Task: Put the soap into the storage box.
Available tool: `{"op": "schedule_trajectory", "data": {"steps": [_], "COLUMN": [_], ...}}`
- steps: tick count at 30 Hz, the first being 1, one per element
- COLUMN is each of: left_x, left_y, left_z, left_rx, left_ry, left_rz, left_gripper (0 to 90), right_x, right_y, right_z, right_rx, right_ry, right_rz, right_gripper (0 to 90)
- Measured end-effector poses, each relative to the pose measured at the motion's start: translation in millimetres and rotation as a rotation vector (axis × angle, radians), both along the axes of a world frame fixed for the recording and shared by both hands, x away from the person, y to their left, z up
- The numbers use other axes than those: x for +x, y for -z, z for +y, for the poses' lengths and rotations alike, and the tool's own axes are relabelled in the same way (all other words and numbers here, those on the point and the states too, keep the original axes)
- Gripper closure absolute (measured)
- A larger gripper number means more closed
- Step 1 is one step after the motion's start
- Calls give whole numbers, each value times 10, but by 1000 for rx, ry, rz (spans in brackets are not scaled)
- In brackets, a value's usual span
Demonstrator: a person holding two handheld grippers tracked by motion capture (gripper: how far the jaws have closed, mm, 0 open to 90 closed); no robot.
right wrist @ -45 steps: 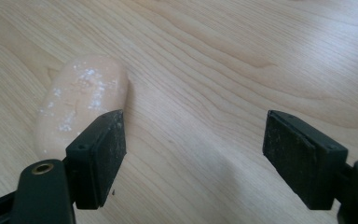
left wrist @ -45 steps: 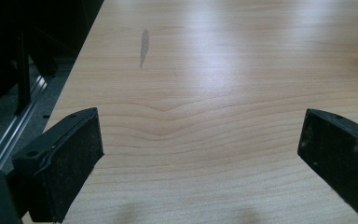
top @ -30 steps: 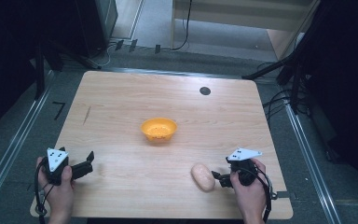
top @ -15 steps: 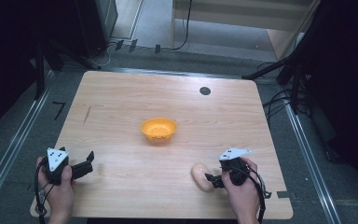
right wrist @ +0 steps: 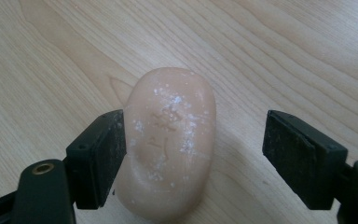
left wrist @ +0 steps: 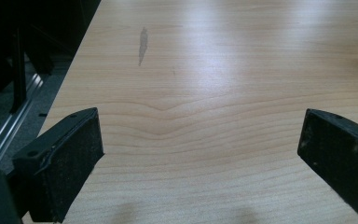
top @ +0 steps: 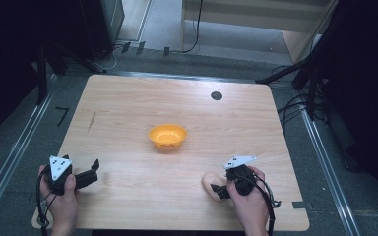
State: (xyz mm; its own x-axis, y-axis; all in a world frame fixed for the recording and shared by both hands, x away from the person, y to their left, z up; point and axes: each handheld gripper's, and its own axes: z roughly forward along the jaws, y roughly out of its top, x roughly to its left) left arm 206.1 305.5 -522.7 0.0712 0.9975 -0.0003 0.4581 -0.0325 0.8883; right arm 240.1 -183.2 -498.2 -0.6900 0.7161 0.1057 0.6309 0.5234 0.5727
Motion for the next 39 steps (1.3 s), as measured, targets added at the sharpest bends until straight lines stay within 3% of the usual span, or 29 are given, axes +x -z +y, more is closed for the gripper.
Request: {"op": "schedule_trajectory", "data": {"steps": [22,39], "left_x": [0,0], "left_y": [-2,-1], "left_z": [4,6], "left_rx": [-2,-5], "left_ry": [0,2], "left_rz": [3,3], "left_gripper": [4,4], "right_x": [-19,-11], "right_y": [83,158], "right_z": [181,238], "right_rx": [-52,-107], "right_ry": [-6,-11], "right_rz": [61,79], "right_gripper": [224,255]}}
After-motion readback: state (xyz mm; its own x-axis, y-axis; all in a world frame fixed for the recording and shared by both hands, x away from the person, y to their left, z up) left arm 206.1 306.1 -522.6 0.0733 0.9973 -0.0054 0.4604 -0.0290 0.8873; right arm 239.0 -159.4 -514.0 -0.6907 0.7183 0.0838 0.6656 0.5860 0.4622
